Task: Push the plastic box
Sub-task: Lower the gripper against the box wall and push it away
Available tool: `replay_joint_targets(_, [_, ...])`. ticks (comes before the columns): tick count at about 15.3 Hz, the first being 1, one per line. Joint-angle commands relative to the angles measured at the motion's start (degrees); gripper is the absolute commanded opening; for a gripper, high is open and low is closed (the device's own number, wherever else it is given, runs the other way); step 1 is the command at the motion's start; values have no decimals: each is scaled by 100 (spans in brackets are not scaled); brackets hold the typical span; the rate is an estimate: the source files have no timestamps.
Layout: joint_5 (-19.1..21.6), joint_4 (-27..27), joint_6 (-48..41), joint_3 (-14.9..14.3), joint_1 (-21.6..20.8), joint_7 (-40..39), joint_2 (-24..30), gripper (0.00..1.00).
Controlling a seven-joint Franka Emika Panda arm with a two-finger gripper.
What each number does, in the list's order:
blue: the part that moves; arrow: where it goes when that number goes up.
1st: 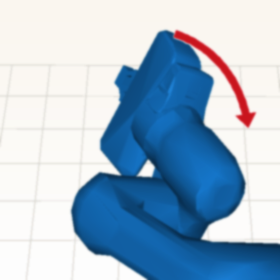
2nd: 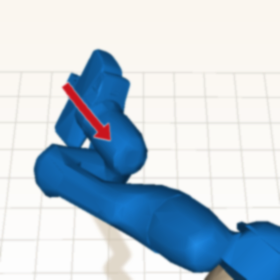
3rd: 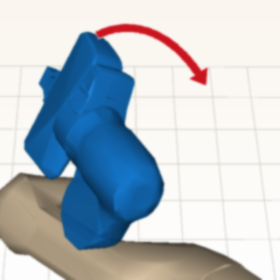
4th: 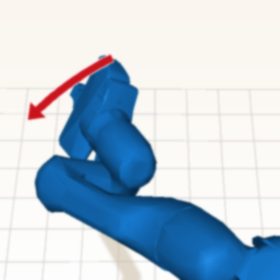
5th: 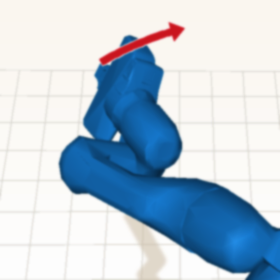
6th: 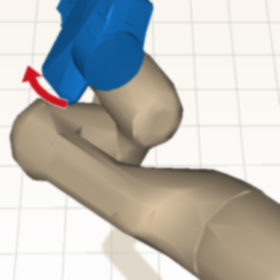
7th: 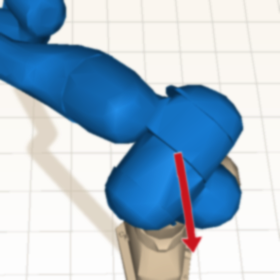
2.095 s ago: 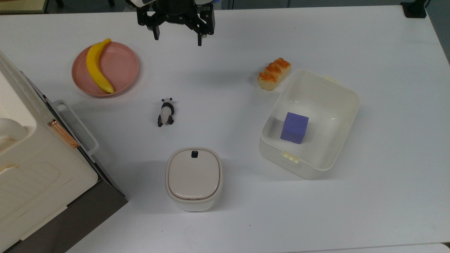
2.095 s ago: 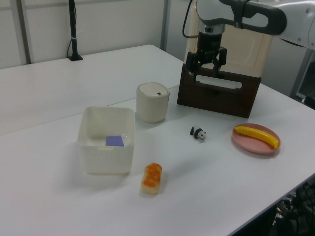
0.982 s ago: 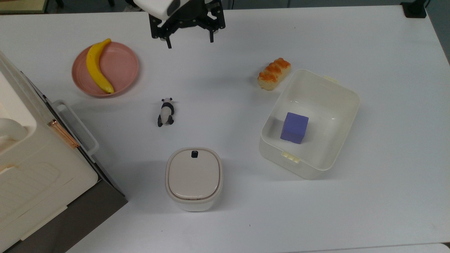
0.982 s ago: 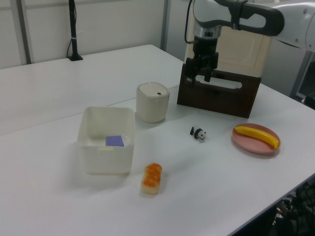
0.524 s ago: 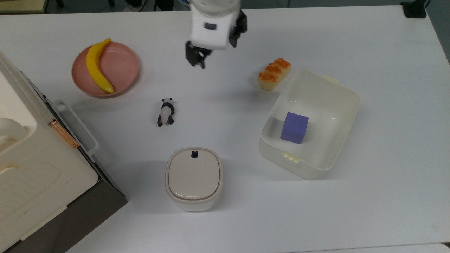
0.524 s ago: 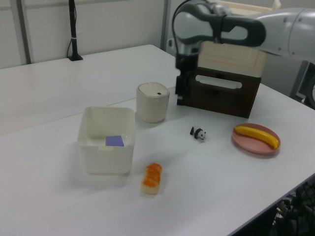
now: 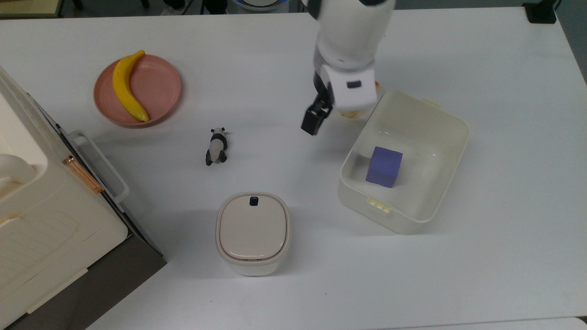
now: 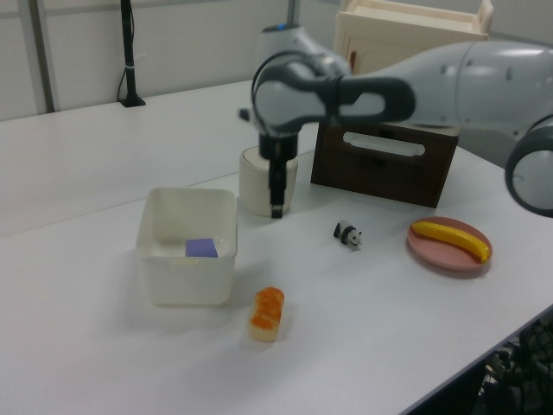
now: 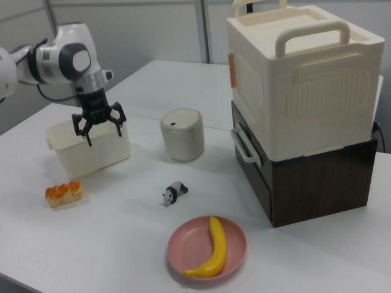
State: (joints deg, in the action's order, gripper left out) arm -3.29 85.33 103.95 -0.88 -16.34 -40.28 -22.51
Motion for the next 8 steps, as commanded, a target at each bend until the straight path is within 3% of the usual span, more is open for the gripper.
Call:
replay_joint_targets(1, [-225, -8, 397, -105, -308, -182, -280, 100])
replay_joint_targets(5, [-181, -51, 618, -79, -335, -86, -473, 100])
replay_joint_targets(8, [-172, -148, 828, -70, -589, 265, -597, 100])
